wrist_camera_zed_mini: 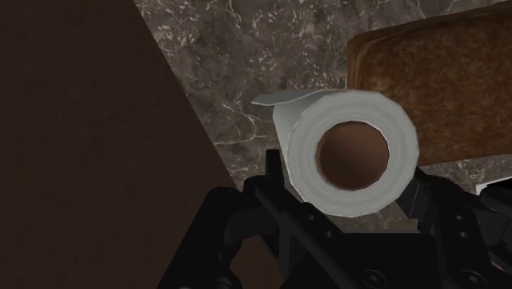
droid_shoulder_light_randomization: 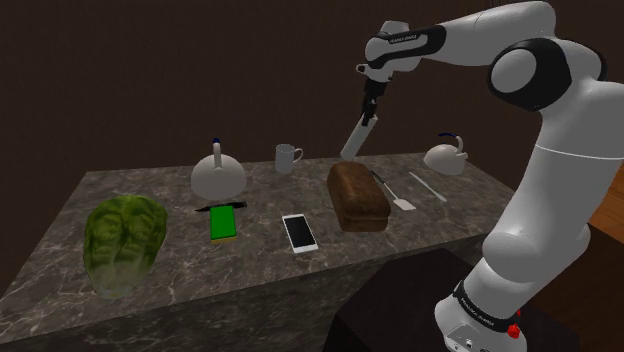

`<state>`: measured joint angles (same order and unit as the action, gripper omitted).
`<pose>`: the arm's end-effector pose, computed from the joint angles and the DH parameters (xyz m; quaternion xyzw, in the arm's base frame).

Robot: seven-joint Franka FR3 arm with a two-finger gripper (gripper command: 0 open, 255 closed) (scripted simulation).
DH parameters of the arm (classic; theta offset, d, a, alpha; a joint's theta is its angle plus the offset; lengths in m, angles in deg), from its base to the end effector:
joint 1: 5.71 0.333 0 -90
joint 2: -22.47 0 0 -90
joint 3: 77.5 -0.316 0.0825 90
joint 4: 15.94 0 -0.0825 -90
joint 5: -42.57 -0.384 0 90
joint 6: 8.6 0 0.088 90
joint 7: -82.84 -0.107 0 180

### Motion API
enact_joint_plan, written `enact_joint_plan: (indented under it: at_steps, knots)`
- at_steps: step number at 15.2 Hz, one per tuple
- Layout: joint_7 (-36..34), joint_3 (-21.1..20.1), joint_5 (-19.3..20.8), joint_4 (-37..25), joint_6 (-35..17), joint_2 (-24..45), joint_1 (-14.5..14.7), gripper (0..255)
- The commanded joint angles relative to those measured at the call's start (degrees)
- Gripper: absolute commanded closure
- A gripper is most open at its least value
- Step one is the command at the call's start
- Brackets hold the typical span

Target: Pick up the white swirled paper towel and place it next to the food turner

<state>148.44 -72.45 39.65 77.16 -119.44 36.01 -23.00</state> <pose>0.5962 -0.2360 0.4903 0.9313 0.3622 0.0364 0.0158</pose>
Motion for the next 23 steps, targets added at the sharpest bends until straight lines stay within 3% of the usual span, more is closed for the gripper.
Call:
enact_joint_plan:
  at_steps: [1, 16, 23]
  knots:
    - [2.34, 0.74, -0.59, -3.47, 0.97, 2.60, -1.50, 255]
    - [3.51, 0.75, -1.21, 3.20, -8.43, 5.39, -1.93, 255]
    - [3.51, 0.75, -1.21, 3.18, -8.42, 5.40, -1.93, 255]
